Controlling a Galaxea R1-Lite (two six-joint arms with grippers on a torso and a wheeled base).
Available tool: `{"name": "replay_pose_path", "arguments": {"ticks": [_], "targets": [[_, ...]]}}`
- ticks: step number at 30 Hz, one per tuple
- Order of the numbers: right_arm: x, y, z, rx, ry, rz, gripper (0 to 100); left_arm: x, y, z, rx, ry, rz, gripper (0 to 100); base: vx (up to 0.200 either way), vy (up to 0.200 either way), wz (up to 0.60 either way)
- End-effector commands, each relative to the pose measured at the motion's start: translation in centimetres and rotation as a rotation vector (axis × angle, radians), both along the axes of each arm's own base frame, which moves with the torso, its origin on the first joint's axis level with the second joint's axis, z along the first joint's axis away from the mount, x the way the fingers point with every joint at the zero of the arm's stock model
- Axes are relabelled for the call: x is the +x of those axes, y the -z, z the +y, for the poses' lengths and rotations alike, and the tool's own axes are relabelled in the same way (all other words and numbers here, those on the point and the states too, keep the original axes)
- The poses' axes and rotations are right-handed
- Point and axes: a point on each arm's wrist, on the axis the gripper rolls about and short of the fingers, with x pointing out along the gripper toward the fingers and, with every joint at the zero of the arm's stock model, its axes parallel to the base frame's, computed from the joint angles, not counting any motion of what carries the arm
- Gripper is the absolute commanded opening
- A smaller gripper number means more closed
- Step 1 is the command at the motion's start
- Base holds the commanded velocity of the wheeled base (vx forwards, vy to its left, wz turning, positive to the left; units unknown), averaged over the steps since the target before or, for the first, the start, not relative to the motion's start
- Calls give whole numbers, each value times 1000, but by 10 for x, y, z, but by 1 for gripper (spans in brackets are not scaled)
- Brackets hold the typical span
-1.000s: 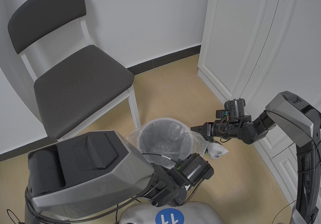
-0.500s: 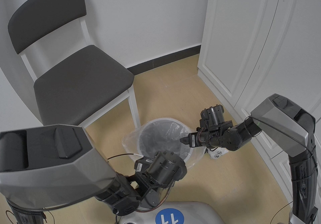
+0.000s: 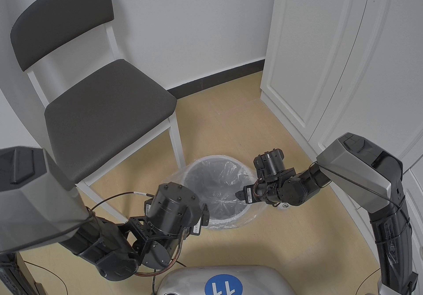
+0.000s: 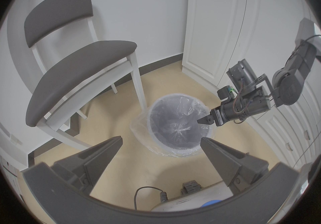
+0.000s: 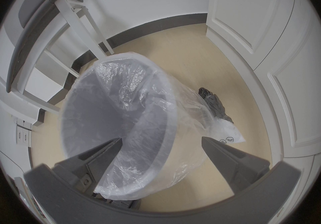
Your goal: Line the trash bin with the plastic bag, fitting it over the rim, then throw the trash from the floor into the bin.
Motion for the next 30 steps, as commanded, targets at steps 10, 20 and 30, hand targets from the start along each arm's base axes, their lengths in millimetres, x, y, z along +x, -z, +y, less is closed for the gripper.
{"name": "replay_pose_path", "arguments": {"ticks": [10, 20, 30], "targets": [[1, -11, -32, -55, 9, -7, 100, -21, 2, 25, -45, -6, -41, 100, 0, 0, 0], [1, -16, -39, -61, 5, -13, 100, -28, 2, 33, -92, -8, -85, 100, 0, 0, 0], [-23, -24, -24, -70, -52, 0, 100, -32, -1, 38, -115, -9, -107, 100, 0, 0, 0]]}}
